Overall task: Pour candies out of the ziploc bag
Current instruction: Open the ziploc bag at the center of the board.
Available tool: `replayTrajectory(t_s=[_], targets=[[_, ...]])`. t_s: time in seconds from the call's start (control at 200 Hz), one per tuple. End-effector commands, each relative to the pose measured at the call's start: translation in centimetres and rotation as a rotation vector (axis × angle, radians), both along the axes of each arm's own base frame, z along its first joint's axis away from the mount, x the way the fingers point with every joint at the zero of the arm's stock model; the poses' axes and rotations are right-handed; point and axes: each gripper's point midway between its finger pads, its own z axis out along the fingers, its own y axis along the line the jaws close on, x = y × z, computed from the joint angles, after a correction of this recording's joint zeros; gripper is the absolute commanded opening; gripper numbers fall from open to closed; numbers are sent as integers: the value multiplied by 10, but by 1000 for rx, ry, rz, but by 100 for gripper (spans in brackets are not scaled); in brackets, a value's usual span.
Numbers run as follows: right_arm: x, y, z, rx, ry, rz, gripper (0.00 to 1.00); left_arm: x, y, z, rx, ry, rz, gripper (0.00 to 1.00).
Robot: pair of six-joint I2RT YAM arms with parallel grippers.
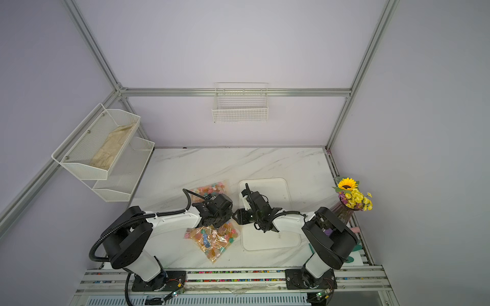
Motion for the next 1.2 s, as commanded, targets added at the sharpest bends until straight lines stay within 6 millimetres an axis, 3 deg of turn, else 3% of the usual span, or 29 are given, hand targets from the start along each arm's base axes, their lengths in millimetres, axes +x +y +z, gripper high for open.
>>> replayTrajectory(t_s=[0.0, 0.43, 0.8, 1.195], targets=[[11, 7, 5, -3, -27, -14, 45, -4, 8, 1, 1, -18, 18, 0], [8, 17, -8, -1, -11, 33, 40, -5, 9, 2, 3, -17, 19, 0], [3, 23, -6, 7, -22, 57, 22, -5, 10, 3, 5, -20, 23, 0], [1, 34, -19, -4, -10, 83, 24, -7, 13, 2, 9, -17, 31, 0]])
